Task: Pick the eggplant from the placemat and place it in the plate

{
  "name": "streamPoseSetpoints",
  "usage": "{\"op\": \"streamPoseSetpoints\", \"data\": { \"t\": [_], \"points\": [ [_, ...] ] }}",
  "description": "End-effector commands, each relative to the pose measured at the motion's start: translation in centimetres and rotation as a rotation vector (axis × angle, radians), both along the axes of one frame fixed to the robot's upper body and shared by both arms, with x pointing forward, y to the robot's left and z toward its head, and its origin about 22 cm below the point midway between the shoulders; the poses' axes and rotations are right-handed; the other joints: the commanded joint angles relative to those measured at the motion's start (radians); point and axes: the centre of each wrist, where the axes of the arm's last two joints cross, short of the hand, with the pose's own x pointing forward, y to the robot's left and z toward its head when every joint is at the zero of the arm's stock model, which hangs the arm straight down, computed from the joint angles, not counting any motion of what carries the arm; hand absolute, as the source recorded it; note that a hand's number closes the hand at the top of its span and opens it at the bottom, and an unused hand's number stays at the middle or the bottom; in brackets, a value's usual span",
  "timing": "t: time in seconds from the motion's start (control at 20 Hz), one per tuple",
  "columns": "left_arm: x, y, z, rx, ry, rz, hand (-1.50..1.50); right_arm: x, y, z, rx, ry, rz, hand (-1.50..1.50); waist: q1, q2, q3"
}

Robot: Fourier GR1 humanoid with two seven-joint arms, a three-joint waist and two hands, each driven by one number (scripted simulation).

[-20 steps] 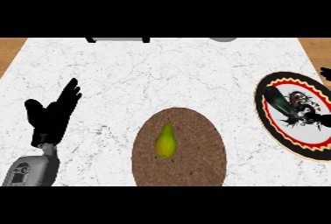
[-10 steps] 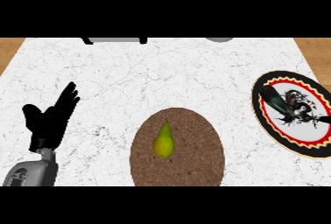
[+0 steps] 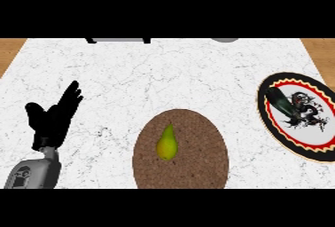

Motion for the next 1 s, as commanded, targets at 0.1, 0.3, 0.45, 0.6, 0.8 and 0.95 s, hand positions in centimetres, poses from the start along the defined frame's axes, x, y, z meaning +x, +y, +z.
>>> {"op": "streamPoseSetpoints", "data": {
  "t": [0.1, 0.3, 0.45, 0.6, 0.8, 0.95],
  "points": [
    [-0.5, -1.1, 1.3, 0.004, -0.013, 0.006, 0.00, -2.0, -3.3, -1.2, 0.042, -0.044, -0.007, -1.50, 0.019, 0.005, 0.002],
    [-0.2, -0.3, -0.1, 0.009, 0.002, -0.009, 0.00, -2.2, -4.3, 0.5, 0.019, -0.041, -0.007, -1.50, 0.008, 0.003, 0.001],
    [0.1, -1.2, 0.8, 0.008, -0.011, -0.013, 0.00, -3.5, -5.5, 0.0, 0.011, -0.030, -0.036, -1.50, 0.016, 0.006, 0.003],
    [0.1, -1.6, -0.4, -0.002, -0.014, -0.011, 0.00, -4.5, -6.2, -0.1, -0.006, -0.037, -0.047, -1.50, 0.017, 0.008, 0.003],
    [0.4, -0.6, 0.3, -0.003, -0.016, -0.014, 0.00, -4.1, -6.1, -0.1, -0.060, -0.009, -0.069, -1.50, 0.018, 0.008, 0.003],
    [0.1, -0.3, 1.1, 0.005, -0.008, -0.005, 0.00, -5.8, -7.2, 0.1, -0.075, 0.037, -0.064, -1.50, 0.016, 0.005, 0.003]
  ]
}}
